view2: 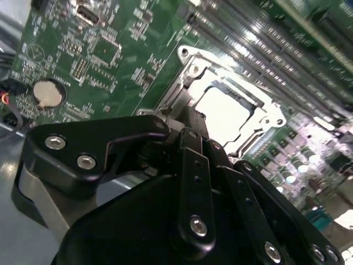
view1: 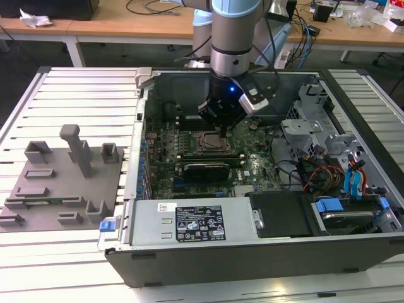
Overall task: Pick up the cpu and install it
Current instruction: 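Install the first cpu locking lever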
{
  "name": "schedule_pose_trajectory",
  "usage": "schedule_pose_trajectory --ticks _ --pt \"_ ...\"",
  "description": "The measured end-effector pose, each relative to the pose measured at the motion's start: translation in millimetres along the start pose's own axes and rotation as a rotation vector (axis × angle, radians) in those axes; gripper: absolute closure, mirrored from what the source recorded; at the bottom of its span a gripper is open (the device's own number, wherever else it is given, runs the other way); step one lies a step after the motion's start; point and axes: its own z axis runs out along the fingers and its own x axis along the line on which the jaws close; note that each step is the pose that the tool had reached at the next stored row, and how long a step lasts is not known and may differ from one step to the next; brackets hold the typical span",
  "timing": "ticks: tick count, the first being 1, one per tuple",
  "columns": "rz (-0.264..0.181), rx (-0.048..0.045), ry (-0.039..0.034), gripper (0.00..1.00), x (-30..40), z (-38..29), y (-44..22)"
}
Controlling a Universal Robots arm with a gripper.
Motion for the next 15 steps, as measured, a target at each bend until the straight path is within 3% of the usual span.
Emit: schedule_pose_trajectory --ticks 3,4,15 --pt "0.000 0.0112 -0.0005 0.89 -0.2 -15.6 -3.7" --pt "0.000 0.0122 -0.0005 0.89 -0.2 -18.0 -4.0" --pt "0.000 0.0125 -0.0005 0.89 -0.3 -19.8 -4.2"
